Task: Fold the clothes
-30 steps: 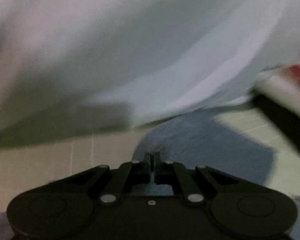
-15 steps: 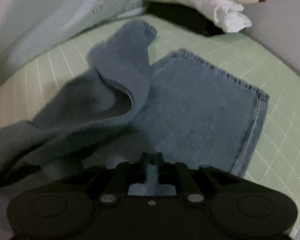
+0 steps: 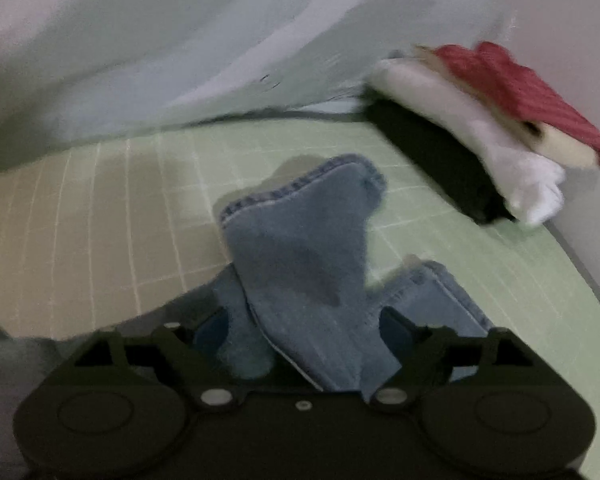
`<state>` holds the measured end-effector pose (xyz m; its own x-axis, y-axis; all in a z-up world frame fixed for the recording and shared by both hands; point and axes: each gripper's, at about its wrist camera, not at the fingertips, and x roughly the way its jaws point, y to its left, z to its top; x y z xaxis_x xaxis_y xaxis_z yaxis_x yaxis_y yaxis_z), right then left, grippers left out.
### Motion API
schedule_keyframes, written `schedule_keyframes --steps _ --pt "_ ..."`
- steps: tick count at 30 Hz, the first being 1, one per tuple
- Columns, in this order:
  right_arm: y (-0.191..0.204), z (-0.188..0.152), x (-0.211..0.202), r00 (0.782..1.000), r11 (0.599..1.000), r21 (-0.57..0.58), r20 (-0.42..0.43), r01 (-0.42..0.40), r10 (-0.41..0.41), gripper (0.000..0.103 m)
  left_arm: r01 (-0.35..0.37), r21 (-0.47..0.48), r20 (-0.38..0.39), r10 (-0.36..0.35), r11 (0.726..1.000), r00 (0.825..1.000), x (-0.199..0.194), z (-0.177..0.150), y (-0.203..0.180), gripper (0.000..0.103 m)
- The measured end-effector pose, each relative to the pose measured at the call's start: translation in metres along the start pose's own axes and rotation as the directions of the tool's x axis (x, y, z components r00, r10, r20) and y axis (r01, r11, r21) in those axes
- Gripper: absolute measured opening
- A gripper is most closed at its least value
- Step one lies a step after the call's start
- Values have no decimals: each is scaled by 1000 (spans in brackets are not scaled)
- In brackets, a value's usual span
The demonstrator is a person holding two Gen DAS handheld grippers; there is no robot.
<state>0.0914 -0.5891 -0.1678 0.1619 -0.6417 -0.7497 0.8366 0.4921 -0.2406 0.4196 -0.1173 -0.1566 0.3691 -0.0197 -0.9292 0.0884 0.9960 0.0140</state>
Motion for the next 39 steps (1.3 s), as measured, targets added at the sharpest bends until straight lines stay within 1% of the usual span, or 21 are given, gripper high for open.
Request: schedule_keyframes --steps 4,10,11,13,15,17,20,23,24,26,27,29,31,32,33,34,35,36,37,38,39 --pt "5 0 24 997 996 -83 -64 43 -48 83 -1 -2 -28 1 1000 1000 2 5 0 103" --pt "-6 6 31 997 999 -13 -62 39 -40 81 0 2 -60 0 1000 998 3 12 1 103" --pt "-9 8 32 998 999 7 -62 31 -31 76 1 4 -59 -1 1000 998 5 13 1 103" --pt "-13 11 35 998 999 38 -64 8 -6 55 1 4 -48 0 1000 999 4 11 1 103" --pt "-18 15 37 997 997 69 -67 -19 24 26 1 3 -35 0 1000 999 3 9 1 103" --pt "-23 21 32 998 993 108 -32 -47 51 12 1 4 -26 -1 1000 1000 2 6 1 103" --pt "-31 36 16 993 982 159 72 -107 97 8 1 5 -10 -1 1000 1000 0 1 2 103" --pt "-36 69 -9 969 973 162 212 -167 131 7 2 7 5 -2 1000 1000 -2 -2 2 103" --pt "-39 81 -21 952 966 169 270 -194 144 7 2 7 8 -2 1000 1000 -2 -3 3 103" --pt "-49 106 -52 892 941 194 416 -277 177 7 2 5 15 -2 1000 1000 -3 -4 3 103" --pt "-55 114 -70 850 924 203 493 -323 189 7 2 5 22 -2 1000 1000 -3 -5 3 103" --pt "-67 128 -112 744 893 210 643 -398 180 7 1 6 40 -2 1000 999 -4 -8 2 103" --pt "-79 128 -137 648 858 204 740 -471 180 7 1 5 58 -1 1000 998 -5 -11 3 103" --pt "-84 125 -144 617 848 207 769 -489 169 7 0 4 63 -1 1000 998 -6 -12 3 103" --pt "-86 121 -143 621 850 230 771 -474 138 7 0 3 67 0 1000 998 -6 -13 3 103" --pt "-88 115 -134 655 854 271 749 -445 104 7 -1 2 67 0 1000 998 -7 -13 3 103" --pt "-89 107 -119 704 852 321 707 -412 74 7 -1 2 67 1 1000 998 -7 -13 3 103" --pt "-91 97 -100 765 848 374 642 -375 56 7 -1 3 64 0 1000 998 -7 -12 4 103" --pt "-92 84 -76 836 842 426 545 -331 53 8 -1 3 61 0 1000 998 -6 -11 3 103" --pt "-94 71 -52 896 836 472 441 -280 51 8 -1 3 57 0 1000 998 -6 -10 3 103" --pt "-95 59 -28 942 829 512 331 -225 51 10 0 4 52 0 1000 999 -5 -9 3 103"
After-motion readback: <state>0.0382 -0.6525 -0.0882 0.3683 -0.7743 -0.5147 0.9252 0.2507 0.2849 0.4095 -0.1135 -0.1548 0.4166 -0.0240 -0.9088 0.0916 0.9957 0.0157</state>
